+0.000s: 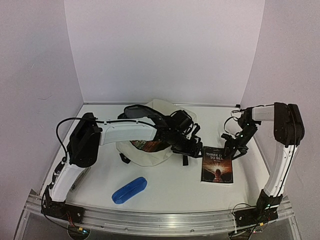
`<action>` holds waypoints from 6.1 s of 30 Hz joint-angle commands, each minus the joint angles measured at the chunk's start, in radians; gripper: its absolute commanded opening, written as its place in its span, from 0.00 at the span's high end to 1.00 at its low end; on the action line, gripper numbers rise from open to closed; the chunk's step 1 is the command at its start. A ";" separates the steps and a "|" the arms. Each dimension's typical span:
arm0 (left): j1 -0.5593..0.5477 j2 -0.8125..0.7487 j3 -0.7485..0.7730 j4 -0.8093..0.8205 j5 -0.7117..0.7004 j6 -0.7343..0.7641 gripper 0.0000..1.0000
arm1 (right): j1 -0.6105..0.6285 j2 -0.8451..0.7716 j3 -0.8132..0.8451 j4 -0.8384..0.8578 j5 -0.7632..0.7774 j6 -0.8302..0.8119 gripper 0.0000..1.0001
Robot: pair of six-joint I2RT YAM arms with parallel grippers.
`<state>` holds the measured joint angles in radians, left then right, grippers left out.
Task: Pack the student bag
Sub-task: Pick up the book from the center of the board, then place the book in the student bag.
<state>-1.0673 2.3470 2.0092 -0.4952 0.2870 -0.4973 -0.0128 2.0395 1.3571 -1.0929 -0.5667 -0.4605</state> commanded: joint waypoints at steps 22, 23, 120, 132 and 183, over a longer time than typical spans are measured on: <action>-0.026 0.177 0.109 -0.016 0.073 -0.002 0.39 | 0.087 -0.010 -0.042 0.038 -0.350 0.143 0.57; -0.026 0.175 0.103 -0.012 0.073 -0.003 0.38 | 0.089 -0.007 -0.050 0.051 -0.334 0.149 0.52; 0.118 -1.469 -0.973 0.049 -1.000 -0.813 1.00 | 0.932 0.279 0.822 0.568 0.758 0.092 0.32; 0.119 -1.445 -1.085 0.209 -0.870 -0.810 1.00 | 0.820 0.212 0.886 0.534 0.523 0.238 1.00; 0.407 -0.585 -0.416 -0.327 -0.321 -0.905 0.25 | 0.703 0.143 0.875 0.541 0.012 0.411 1.00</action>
<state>-0.6818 1.7410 1.4909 -0.5989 -0.0363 -1.5232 0.6886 2.2834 2.2384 -0.6056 -0.4987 -0.0378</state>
